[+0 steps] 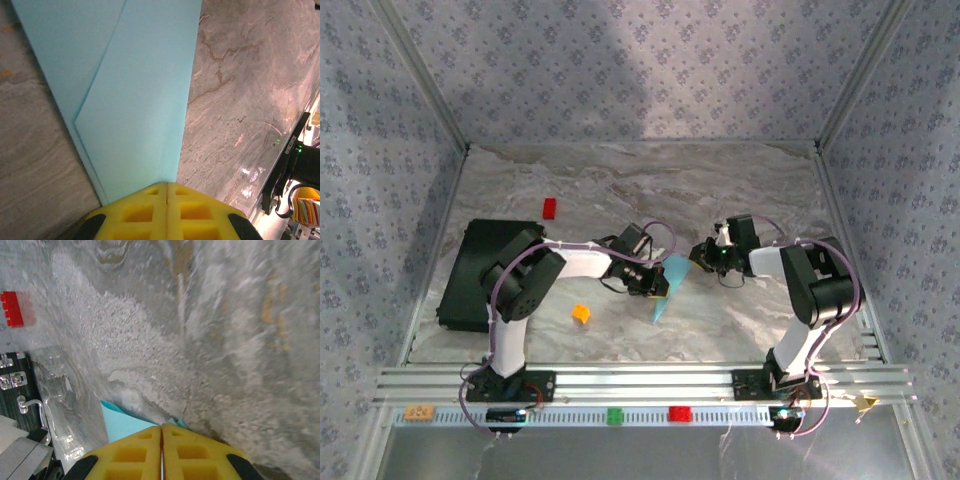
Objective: Fold a paper plane with a square sheet of paper (pick it up from the middle)
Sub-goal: Fold the wing for the fifth time at the center of the table.
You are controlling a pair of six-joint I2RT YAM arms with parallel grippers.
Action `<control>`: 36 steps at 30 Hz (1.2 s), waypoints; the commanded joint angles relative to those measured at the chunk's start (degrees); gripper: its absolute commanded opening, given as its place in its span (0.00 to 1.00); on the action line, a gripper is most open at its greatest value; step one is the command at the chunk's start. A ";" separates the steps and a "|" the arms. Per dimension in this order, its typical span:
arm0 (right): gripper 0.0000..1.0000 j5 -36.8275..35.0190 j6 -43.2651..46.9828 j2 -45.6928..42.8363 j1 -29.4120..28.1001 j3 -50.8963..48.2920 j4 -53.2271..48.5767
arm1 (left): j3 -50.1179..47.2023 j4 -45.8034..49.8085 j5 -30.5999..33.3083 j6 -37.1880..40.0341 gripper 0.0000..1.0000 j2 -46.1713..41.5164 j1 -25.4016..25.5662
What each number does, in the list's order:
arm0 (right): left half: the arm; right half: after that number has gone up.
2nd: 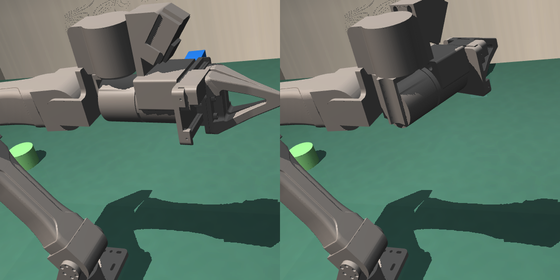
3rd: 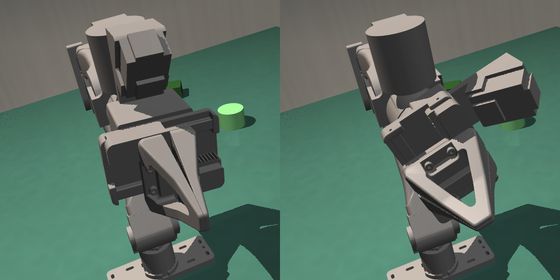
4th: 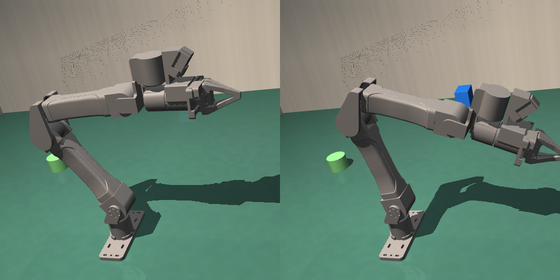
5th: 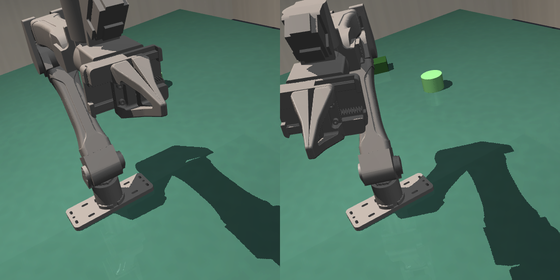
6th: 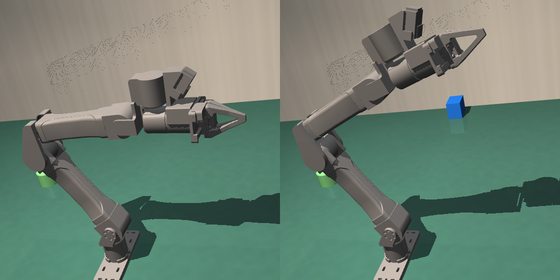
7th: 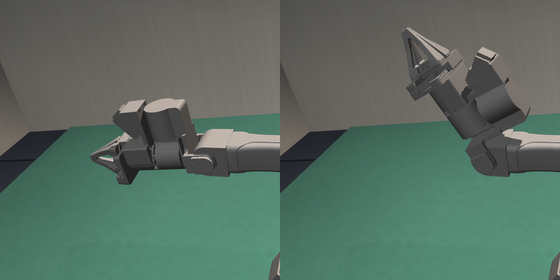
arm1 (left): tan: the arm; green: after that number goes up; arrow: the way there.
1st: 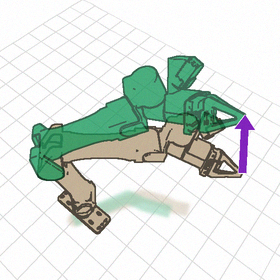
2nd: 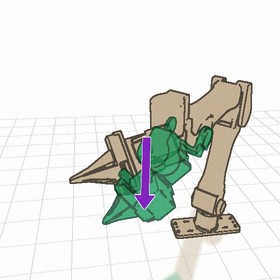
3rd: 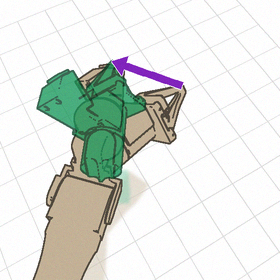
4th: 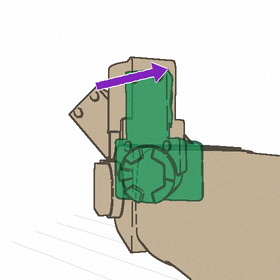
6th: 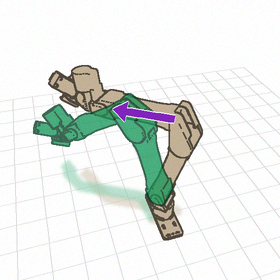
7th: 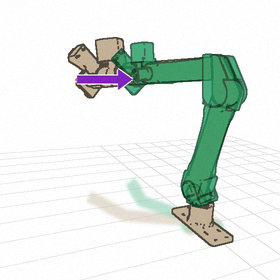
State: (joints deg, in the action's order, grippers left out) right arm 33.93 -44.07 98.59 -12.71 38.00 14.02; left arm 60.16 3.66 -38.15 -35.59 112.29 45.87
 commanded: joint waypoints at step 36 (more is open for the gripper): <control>0.01 -5.58 3.46 0.52 -6.27 -0.39 -8.81 | 4.21 4.46 0.32 -2.04 0.03 -2.25 0.20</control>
State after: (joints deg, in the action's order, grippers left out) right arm 31.81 -41.47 97.91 -19.38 39.53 8.93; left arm 61.47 7.16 -37.67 -37.04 111.00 45.87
